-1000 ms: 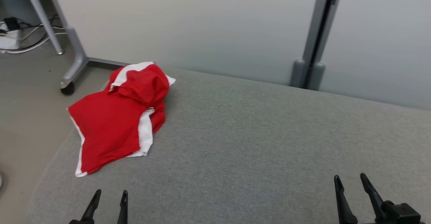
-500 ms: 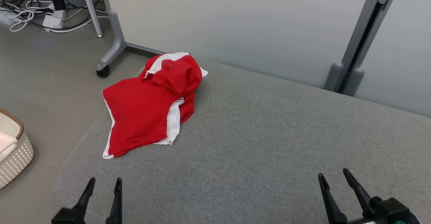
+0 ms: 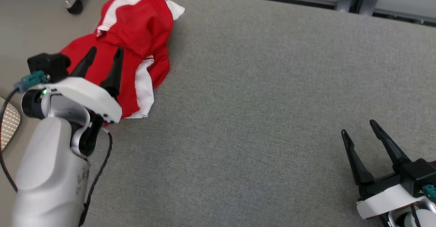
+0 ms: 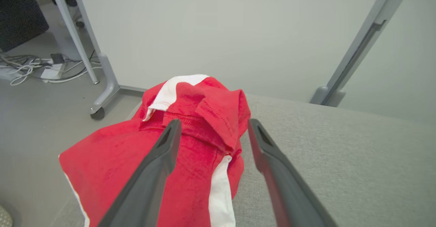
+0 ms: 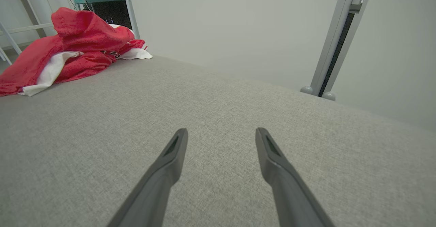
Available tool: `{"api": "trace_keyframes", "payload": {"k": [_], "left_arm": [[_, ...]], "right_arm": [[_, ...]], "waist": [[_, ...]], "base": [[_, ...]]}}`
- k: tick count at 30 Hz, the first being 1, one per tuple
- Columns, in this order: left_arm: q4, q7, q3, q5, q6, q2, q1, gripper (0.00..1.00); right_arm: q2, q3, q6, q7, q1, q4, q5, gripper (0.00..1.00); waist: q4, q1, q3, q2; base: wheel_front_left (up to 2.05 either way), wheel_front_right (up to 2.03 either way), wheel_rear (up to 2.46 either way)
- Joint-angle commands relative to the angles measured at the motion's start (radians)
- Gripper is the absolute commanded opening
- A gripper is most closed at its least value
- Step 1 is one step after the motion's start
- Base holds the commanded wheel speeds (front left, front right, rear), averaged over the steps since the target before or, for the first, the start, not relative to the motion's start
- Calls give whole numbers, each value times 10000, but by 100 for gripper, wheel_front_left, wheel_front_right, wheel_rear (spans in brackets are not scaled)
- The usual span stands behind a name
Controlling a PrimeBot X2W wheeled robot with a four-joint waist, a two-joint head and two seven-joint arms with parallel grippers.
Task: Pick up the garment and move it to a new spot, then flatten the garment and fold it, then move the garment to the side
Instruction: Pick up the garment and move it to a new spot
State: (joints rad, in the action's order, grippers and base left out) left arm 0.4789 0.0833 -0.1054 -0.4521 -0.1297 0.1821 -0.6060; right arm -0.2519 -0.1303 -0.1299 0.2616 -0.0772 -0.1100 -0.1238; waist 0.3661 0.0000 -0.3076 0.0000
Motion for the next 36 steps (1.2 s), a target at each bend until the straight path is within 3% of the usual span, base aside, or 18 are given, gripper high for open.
{"api": "trace_keyframes", "payload": {"k": [1, 10, 14, 15, 16, 17, 23, 28, 32, 36], "left_arm": [[309, 94, 3, -68, -3, 126, -455, 100], [3597, 487, -77, -42, 59, 494, -2690, 100], [4793, 166, -254, 292, 387, 692, -3032, 100], [5009, 32, -313, 374, 401, 700, -3096, 49], [5181, -133, -312, 368, 387, 700, -3157, 31], [5325, -279, -284, 327, 381, 680, -3205, 0], [5642, -1105, -439, 261, 170, 677, -3168, 0], [5029, -1790, -550, 84, 45, 744, -3243, 0], [3737, -1559, -873, -244, -11, 793, -3081, 0], [1519, -730, -1438, -857, -10, 1140, -2406, 0]], "right_arm": [[-122, 35, -15, 53, -127, 62, 21, 100], [-280, -304, -9, 51, 90, 302, -58, 100], [-209, -521, -9, 51, 126, 371, -47, 100], [-195, -557, -9, 51, 180, 370, -57, 100], [-166, -567, -9, 51, 202, 390, -92, 100], [-144, -536, -9, 51, 225, 396, -110, 100], [102, -415, -9, 51, 522, 236, -215, 100], [490, -230, -9, 51, 792, 142, -361, 100], [933, -192, -9, 51, 945, 79, -459, 100], [1321, -198, -9, 53, 1049, 15, -538, 100]], "waist": [[-387, 0, -955, 0], [-1087, 0, -957, 0], [-1348, 0, -845, 0], [-1378, 0, -779, 0], [-1393, 0, -733, 0], [-1385, 0, -670, 0], [-1286, 0, -99, 0], [-1184, 0, 623, 0], [-1312, 0, 1209, 0], [-1735, 0, 1748, 0]], "base": [[0, 0, 0], [0, 0, 0], [0, 0, 0], [0, 0, 0], [0, 0, 0], [0, 0, 0], [0, 0, 0], [0, 0, 0], [0, 0, 0], [0, 0, 0]]}}
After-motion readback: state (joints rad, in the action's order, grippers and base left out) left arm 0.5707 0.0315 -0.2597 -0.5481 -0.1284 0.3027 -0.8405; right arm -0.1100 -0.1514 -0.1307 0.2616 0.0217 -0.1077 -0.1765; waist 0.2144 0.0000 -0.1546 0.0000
